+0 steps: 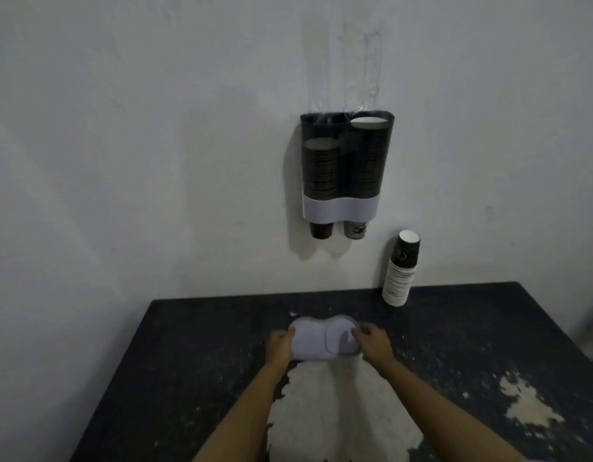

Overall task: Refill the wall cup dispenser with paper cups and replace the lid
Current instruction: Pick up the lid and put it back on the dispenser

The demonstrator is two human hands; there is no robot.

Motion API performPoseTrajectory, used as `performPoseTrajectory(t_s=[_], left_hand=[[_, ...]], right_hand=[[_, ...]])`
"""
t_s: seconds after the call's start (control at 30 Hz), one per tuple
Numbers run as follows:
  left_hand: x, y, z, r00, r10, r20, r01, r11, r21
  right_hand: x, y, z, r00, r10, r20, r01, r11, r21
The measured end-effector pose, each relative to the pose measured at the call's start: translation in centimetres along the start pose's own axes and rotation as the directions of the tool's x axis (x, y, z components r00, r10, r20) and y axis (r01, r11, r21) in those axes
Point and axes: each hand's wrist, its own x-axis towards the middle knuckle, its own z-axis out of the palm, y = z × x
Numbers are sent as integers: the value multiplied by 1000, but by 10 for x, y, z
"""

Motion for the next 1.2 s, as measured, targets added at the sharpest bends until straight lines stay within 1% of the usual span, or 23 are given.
performPoseTrajectory(t_s=[0.07,0.13,0.17,0.27,0.33,0.4,0.5,0.6,0.73,0.8,0.9,1.03,1.1,1.2], left_hand=[[-5,35,-1,986,160,-40,-160,987,2],[-20,69,4,949,300,-96,-304,952,-32],[-31,89,5,926,360,-117,-369,926,-76],[-59,144,12,823,527,-210,-559,816,-144],[-73,176,17,759,598,-257,-646,739,-190],[-84,205,20,704,654,-277,-710,664,-234],[-99,245,25,630,714,-308,-777,578,-249],[-113,281,30,572,749,-334,-819,500,-281],[-130,320,37,517,794,-321,-848,425,-316],[-132,333,38,495,819,-290,-857,406,-316],[-128,345,41,477,849,-229,-859,396,-323],[-109,345,48,418,892,-173,-901,382,-208],[-100,341,53,416,895,-159,-907,396,-143],[-93,337,61,439,882,-172,-898,435,-63]], right_hand=[[3,-27,-10,989,-107,-105,121,984,132],[0,-60,-21,968,-174,-184,218,940,261],[-2,-78,-28,954,-207,-216,267,913,309],[-8,-125,-49,868,-340,-361,466,808,361],[-12,-155,-64,808,-406,-427,569,727,385],[-17,-182,-79,742,-464,-485,655,656,374],[-25,-219,-102,648,-520,-556,748,572,336],[-30,-250,-123,605,-538,-587,790,501,354],[-29,-279,-148,546,-560,-623,835,424,351],[-23,-287,-159,535,-569,-625,841,430,328],[-11,-289,-169,537,-592,-601,839,446,310],[5,-278,-171,551,-622,-557,827,499,260],[14,-271,-170,553,-627,-549,816,542,203],[24,-264,-171,554,-636,-538,802,580,141]])
